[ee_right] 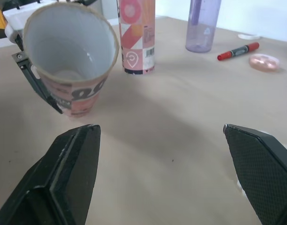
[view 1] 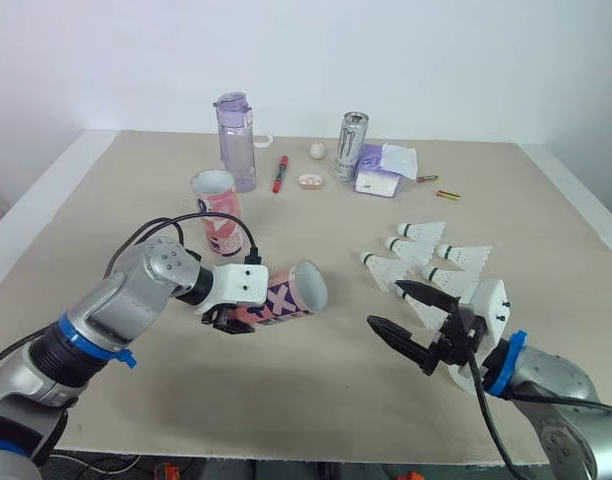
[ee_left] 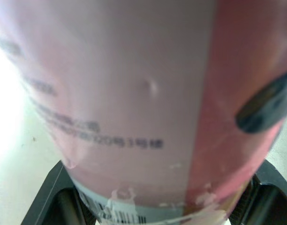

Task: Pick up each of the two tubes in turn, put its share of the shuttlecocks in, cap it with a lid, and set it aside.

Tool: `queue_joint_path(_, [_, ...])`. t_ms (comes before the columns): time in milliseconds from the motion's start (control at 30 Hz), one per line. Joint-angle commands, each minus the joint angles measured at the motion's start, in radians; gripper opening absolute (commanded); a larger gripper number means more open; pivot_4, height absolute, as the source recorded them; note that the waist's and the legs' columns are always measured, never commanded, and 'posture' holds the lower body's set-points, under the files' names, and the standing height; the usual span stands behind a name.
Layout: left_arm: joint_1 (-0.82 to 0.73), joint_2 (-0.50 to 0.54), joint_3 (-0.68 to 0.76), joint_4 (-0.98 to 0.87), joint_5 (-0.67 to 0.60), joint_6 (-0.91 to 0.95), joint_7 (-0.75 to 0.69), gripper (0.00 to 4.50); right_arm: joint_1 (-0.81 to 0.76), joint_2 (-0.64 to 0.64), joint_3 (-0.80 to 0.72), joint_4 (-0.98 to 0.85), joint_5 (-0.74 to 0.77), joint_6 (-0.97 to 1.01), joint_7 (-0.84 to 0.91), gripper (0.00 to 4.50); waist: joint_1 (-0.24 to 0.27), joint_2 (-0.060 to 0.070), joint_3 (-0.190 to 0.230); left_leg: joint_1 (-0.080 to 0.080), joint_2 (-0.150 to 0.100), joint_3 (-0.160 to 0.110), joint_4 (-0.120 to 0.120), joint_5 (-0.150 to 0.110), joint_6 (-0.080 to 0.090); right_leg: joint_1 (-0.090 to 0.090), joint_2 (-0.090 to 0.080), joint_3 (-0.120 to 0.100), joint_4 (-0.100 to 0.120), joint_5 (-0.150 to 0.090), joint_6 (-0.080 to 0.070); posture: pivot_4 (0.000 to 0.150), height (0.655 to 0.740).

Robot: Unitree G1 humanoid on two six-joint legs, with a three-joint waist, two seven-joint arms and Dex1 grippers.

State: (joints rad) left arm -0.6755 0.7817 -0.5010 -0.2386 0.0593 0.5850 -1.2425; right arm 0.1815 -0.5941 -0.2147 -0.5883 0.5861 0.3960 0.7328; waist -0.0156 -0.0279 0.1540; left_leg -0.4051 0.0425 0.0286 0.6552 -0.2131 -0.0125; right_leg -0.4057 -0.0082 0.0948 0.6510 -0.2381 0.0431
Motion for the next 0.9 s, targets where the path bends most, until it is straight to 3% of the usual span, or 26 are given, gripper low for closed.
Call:
queue_joint_path(33, [0.011, -0.036, 0.012, 0.023, -0.014, -0.038, 0.032, 2.9, 0.029, -0.01, -0.067, -0.035, 0.019, -0.009, -0.005, 4.5, 0.0, 0.0, 0.0, -0.001, -0.001, 0.0, 0.0, 0.001, 0.001, 0.0, 0.0, 0.003, 0.0, 0.0, 0.001, 0.15, 0.74])
queue_joint_path(200, [0.027, -0.093, 0.062, 0.03, -0.048, -0.076, 0.059, 2.9, 0.097, -0.011, -0.13, -0.019, 0.04, -0.01, 0.004, 4.5, -0.002, 0.0, 0.0, -0.007, -0.008, 0.001, 0.0, 0.002, 0.003, 0.001, -0.007, 0.007, -0.001, 0.0, 0.011, 0.15, 0.74])
queue_joint_path(433, [0.024, -0.096, 0.053, 0.05, -0.027, -0.138, 0.062, 2.9, 0.163, 0.003, -0.223, 0.015, 0.095, 0.014, -0.007, 4.5, -0.003, 0.0, 0.0, -0.017, -0.013, -0.002, -0.001, 0.001, 0.004, -0.004, -0.006, 0.005, -0.001, -0.004, 0.019, 0.15, 0.74])
queue_joint_path(667, [0.032, -0.1, 0.042, 0.058, -0.007, -0.16, 0.07, 2.9, 0.231, 0.013, -0.298, 0.014, 0.158, 0.072, -0.042, 4.5, -0.005, 0.0, 0.0, -0.017, -0.014, -0.003, -0.001, 0.001, 0.005, -0.003, -0.006, 0.004, -0.001, -0.004, 0.016, 0.15, 0.74])
queue_joint_path(900, [0.027, -0.122, 0.043, 0.067, -0.011, -0.163, 0.077, 2.9, 0.212, 0.022, -0.267, 0.031, 0.195, 0.139, -0.095, 4.5, -0.005, 0.0, 0.0, -0.016, -0.013, -0.002, 0.0, 0.001, 0.005, -0.003, -0.006, 0.005, -0.001, -0.003, 0.016, 0.15, 0.74])
